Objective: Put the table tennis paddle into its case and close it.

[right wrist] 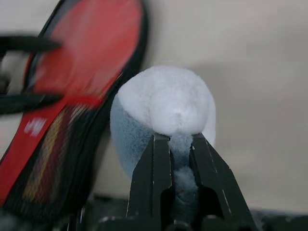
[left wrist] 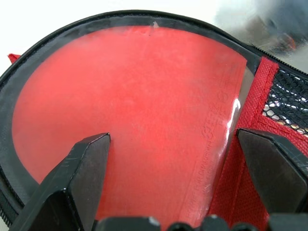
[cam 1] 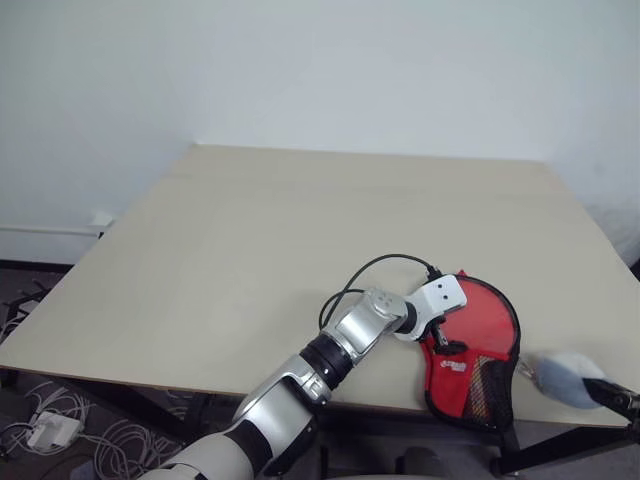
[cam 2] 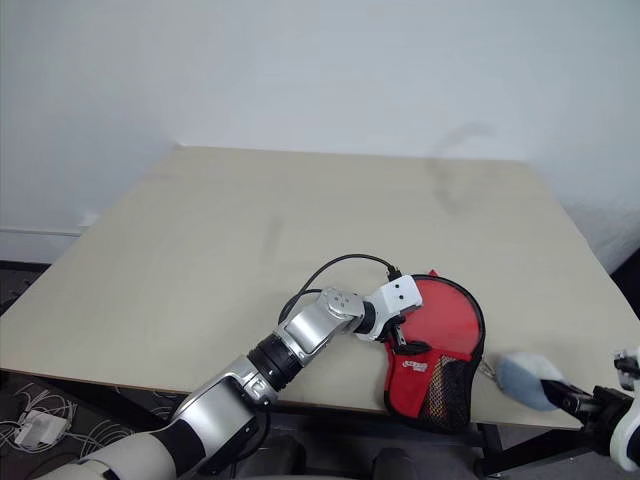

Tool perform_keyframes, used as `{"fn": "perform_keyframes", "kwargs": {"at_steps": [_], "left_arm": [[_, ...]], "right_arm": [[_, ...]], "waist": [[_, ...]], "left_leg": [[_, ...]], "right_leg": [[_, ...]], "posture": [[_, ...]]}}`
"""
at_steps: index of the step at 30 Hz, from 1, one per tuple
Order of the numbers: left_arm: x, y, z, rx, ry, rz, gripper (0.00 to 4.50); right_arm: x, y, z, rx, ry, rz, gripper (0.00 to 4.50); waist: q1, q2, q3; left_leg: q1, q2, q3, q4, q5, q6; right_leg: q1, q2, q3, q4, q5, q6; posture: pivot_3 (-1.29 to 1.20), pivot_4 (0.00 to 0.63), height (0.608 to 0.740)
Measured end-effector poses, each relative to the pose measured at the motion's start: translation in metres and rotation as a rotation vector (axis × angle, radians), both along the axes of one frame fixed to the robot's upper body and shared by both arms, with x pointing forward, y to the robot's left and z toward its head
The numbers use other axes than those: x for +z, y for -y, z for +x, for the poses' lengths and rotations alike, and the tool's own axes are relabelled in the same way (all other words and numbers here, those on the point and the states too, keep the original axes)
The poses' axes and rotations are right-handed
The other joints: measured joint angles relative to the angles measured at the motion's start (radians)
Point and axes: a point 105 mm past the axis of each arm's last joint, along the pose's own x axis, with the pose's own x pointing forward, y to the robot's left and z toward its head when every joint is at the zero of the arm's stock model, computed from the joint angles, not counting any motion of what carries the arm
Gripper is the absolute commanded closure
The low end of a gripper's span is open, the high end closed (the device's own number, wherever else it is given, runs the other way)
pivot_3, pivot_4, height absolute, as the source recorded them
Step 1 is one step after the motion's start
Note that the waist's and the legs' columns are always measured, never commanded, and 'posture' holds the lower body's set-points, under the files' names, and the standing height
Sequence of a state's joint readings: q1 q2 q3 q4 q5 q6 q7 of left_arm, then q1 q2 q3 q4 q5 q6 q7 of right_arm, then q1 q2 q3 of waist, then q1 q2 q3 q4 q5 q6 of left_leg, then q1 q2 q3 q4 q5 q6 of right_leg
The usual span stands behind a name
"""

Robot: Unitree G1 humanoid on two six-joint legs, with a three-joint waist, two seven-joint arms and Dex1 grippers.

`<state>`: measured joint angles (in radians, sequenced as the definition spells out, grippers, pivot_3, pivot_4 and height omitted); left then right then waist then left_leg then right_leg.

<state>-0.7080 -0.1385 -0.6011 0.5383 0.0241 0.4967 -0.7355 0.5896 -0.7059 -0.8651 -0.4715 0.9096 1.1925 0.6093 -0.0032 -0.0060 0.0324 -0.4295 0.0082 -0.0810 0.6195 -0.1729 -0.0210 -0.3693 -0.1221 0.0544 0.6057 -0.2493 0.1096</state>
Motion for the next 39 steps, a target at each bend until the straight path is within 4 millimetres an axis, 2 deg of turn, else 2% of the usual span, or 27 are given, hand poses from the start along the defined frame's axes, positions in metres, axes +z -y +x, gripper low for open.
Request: {"fn": "perform_keyframes", "kwargs": {"at_steps": [9,15,18,24,29,32,39], "left_arm": [[-0.003,-0.001,0.000,0.001,-0.006,0.008,0.00],[-0.004,-0.001,0.000,0.006,-0.007,0.012,0.00],[-0.005,-0.001,0.000,0.005,-0.010,0.015,0.00],[-0.004,-0.001,0.000,0.001,-0.006,0.017,0.00],[-0.005,-0.001,0.000,0.004,-0.006,0.019,0.00],[-0.005,-0.001,0.001,0.009,-0.006,0.020,0.00],[-0.005,-0.002,0.001,0.014,-0.006,0.021,0.00]], "right_arm": [[-0.008,-0.034,-0.009,0.248,-0.044,-0.079,4.50],[-0.009,-0.034,-0.019,0.311,-0.077,-0.064,4.50],[-0.012,-0.029,-0.026,0.312,-0.096,-0.039,4.50],[-0.014,-0.023,-0.035,0.303,-0.108,0.016,4.50],[-0.017,-0.029,-0.048,0.326,-0.139,0.052,4.50],[-0.025,-0.039,-0.060,0.352,-0.190,0.093,4.50],[-0.021,-0.040,-0.067,0.393,-0.196,0.094,4.50]], "waist": [[0.002,-0.008,-0.005],[0.002,-0.009,-0.006],[0.002,-0.007,-0.008],[0.003,-0.007,-0.010],[0.003,-0.007,-0.010],[0.002,-0.008,-0.010],[0.001,-0.007,-0.010]], "left_leg": [[0.000,0.002,-0.002,0.006,-0.005,-0.001],[0.000,0.004,-0.004,0.007,-0.007,-0.001],[0.001,0.005,-0.009,0.007,-0.010,-0.001],[0.001,0.004,-0.008,0.008,-0.012,0.000],[0.000,0.004,-0.009,0.008,-0.012,0.000],[0.000,0.004,-0.009,0.009,-0.012,0.000],[-0.001,0.005,-0.009,0.009,-0.013,0.001]], "right_leg": [[0.002,-0.001,-0.007,-0.001,0.000,0.000],[0.005,-0.001,-0.011,-0.005,0.000,0.000],[0.012,0.000,-0.017,-0.015,0.000,0.000],[0.014,-0.001,-0.017,-0.016,0.000,0.000],[0.014,-0.001,-0.017,-0.016,0.000,0.000],[0.014,-0.001,-0.017,-0.017,0.000,0.000],[0.015,-0.001,-0.018,-0.018,0.000,0.000]], "posture": [[0.00,0.000,0.740],[0.00,0.000,0.740],[0.00,0.000,0.740],[0.00,0.000,0.740],[0.00,0.000,0.740],[0.00,0.000,0.740],[0.00,0.000,0.740]]}}
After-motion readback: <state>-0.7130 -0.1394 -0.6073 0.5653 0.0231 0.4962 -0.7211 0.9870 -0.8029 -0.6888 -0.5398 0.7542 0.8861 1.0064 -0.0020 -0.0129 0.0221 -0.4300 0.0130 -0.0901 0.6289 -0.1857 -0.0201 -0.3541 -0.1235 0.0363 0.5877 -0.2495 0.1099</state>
